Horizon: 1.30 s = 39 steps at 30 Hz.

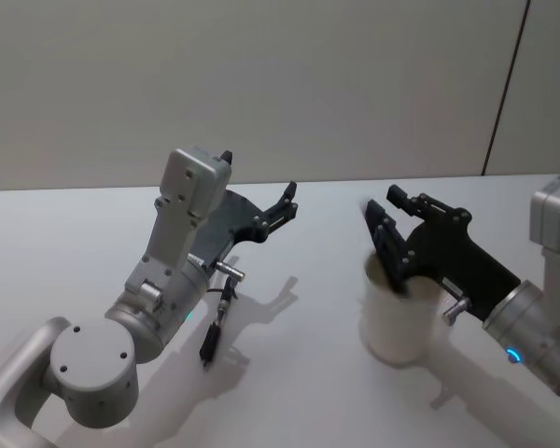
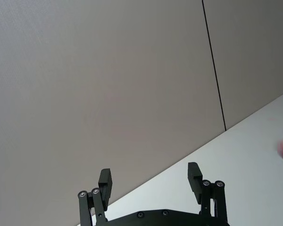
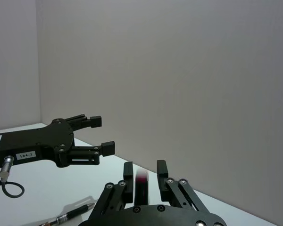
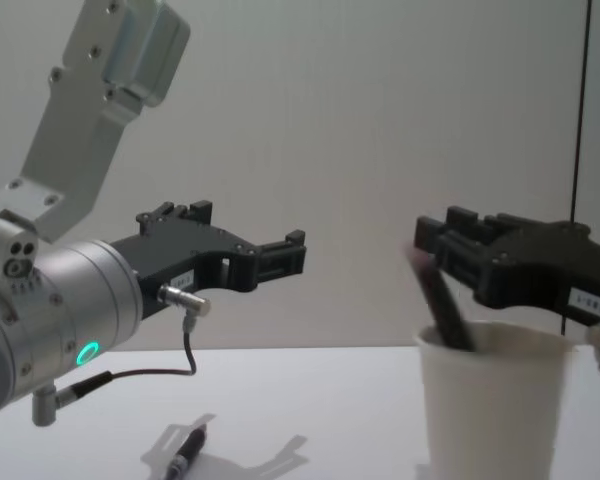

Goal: Place the pen into the pen holder.

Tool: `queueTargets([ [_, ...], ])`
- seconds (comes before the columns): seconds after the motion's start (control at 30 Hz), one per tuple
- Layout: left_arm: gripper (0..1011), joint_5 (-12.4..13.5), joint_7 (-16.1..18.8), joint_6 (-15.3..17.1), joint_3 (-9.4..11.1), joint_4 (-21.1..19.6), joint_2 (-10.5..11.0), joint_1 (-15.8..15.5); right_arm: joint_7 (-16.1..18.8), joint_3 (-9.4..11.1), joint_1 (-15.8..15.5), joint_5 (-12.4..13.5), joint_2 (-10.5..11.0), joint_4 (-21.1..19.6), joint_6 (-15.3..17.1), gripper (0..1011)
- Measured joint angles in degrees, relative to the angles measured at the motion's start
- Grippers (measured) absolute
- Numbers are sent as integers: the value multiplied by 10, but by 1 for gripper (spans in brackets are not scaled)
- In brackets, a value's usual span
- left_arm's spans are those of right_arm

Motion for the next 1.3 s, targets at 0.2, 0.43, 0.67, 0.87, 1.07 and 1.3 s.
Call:
queueTargets([
  [0.2, 1001, 0, 0, 0, 0, 0, 0, 0, -1, 0, -1, 1, 1, 1, -1, 485],
  [0.43, 1001, 0, 0, 0, 0, 0, 0, 0, -3, 1, -1, 2, 2, 3, -2, 683],
  [0.67, 1001, 0, 0, 0, 0, 0, 0, 0, -3, 1, -2, 3, 2, 3, -2, 870],
  [0.87, 1001, 0, 0, 0, 0, 0, 0, 0, -3, 1, -2, 3, 3, 3, -3, 1001],
  [1.07, 1001, 0, 0, 0, 0, 0, 0, 0, -6, 4, -7, 14, 7, -5, -16, 1002],
  [1.3, 1001, 0, 0, 0, 0, 0, 0, 0, -22, 14, -22, 41, 18, -26, -54, 1002],
])
